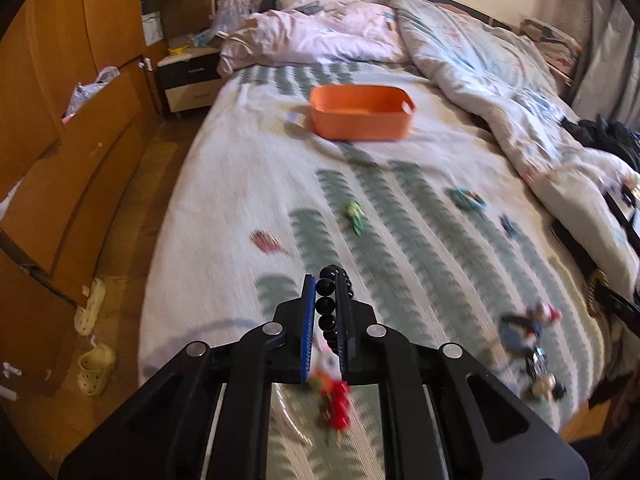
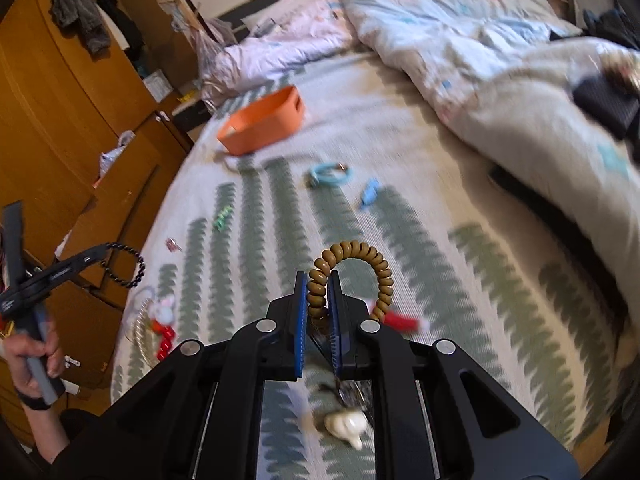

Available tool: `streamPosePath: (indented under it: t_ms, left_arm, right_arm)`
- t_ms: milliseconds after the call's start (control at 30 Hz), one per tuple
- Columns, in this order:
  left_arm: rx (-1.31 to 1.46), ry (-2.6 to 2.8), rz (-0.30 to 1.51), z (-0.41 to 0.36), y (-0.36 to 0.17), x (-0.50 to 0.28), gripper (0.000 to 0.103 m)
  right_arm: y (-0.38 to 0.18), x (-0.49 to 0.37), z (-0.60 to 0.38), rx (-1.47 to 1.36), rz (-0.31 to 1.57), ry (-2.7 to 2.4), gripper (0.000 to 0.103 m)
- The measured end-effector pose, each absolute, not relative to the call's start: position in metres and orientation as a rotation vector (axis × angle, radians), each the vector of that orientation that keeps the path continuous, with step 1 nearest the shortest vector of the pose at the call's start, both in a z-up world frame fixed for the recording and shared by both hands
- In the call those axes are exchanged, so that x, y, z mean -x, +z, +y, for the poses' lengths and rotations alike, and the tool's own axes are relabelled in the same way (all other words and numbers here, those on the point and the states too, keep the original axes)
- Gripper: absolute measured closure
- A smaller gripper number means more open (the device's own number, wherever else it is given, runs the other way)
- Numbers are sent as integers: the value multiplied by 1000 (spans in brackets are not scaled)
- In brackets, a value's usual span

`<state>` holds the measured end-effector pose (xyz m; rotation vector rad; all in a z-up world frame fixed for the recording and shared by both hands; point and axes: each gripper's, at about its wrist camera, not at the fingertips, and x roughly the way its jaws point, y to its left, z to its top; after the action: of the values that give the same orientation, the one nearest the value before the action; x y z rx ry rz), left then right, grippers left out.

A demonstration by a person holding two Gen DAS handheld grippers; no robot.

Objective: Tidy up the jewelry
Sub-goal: 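Carry both bracelets to the gathered pile and open both tools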

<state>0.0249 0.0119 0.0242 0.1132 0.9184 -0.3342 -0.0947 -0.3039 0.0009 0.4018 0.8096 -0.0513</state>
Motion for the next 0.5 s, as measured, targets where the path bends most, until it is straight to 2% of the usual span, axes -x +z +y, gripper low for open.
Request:
streamPosePath:
  t_ms: [433, 500]
  left_arm:
    - [-198, -340, 992, 1, -34, 15, 93]
    - [-230, -313, 953, -1, -33, 22, 91]
  right_arm:
    - [-33, 99, -300, -376, 899, -137, 91]
    - [-36, 97, -298, -356, 908, -151, 86]
